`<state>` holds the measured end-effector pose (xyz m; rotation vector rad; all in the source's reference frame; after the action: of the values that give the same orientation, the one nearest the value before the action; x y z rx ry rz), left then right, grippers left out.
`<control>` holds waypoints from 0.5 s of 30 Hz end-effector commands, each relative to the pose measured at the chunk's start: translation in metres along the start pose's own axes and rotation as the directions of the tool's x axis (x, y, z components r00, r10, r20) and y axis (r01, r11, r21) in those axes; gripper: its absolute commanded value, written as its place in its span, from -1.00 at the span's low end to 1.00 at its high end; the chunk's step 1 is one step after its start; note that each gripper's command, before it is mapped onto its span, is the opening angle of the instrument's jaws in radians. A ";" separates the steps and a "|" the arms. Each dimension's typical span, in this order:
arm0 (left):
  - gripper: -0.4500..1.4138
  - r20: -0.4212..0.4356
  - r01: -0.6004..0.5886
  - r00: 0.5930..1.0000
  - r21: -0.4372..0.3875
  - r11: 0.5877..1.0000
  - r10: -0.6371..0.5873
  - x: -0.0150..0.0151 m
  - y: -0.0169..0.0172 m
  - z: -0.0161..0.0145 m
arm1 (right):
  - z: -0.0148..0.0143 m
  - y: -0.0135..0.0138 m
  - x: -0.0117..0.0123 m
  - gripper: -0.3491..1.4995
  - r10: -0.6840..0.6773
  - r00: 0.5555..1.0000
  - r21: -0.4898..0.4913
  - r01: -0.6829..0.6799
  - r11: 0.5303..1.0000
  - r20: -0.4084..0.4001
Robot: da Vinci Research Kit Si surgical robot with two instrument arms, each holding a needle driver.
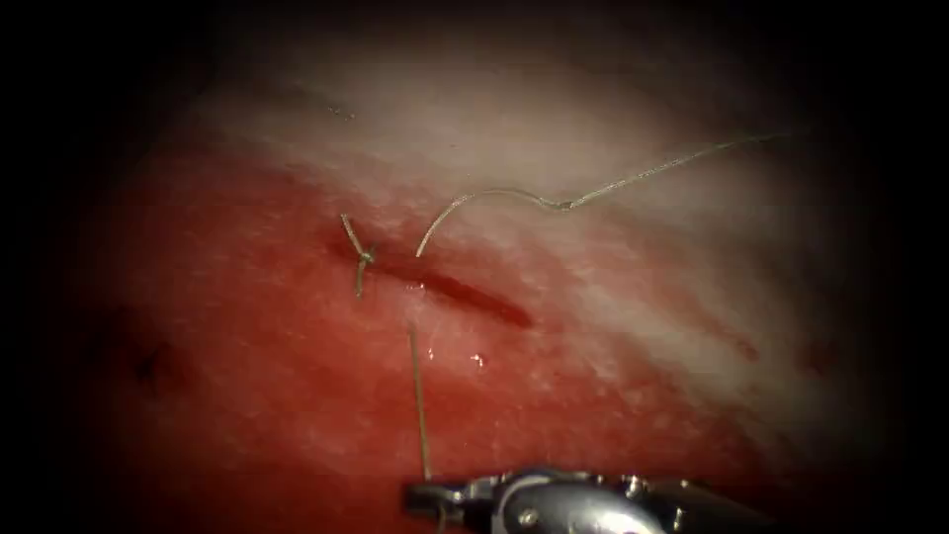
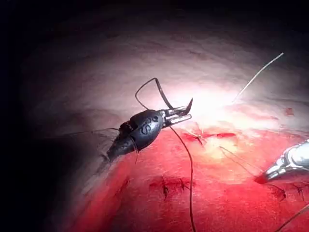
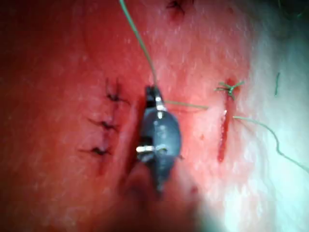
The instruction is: Wound Closure
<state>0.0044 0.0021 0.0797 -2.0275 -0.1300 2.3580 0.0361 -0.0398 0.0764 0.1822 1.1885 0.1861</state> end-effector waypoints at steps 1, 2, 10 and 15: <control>-1.00 -0.002 -0.001 1.000 -0.001 1.000 0.001 -0.0007 -0.0003 0.0005 | 0.0011 -0.0013 0.0008 -1.00 -0.003 1.000 0.013 0.004 1.000 -0.005; -1.00 -0.003 -0.002 1.000 -0.001 1.000 0.002 -0.0007 -0.0003 0.0005 | 0.0011 -0.0017 0.0012 -1.00 -0.005 1.000 0.017 0.005 1.000 -0.008; -1.00 0.000 0.006 1.000 -0.001 1.000 -0.006 -0.0018 -0.0006 0.0009 | 0.0011 -0.0023 0.0020 -0.67 -0.005 1.000 0.015 0.006 1.000 -0.017; -1.00 0.017 0.016 1.000 -0.008 1.000 -0.016 -0.0026 -0.0005 0.0021 | 0.0015 -0.0001 0.0004 0.42 0.000 0.999 -0.052 -0.003 0.999 -0.051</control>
<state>0.0028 0.0021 0.0823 -1.9949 -0.1626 2.3710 0.0369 -0.0398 0.0761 0.1329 1.2318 0.2277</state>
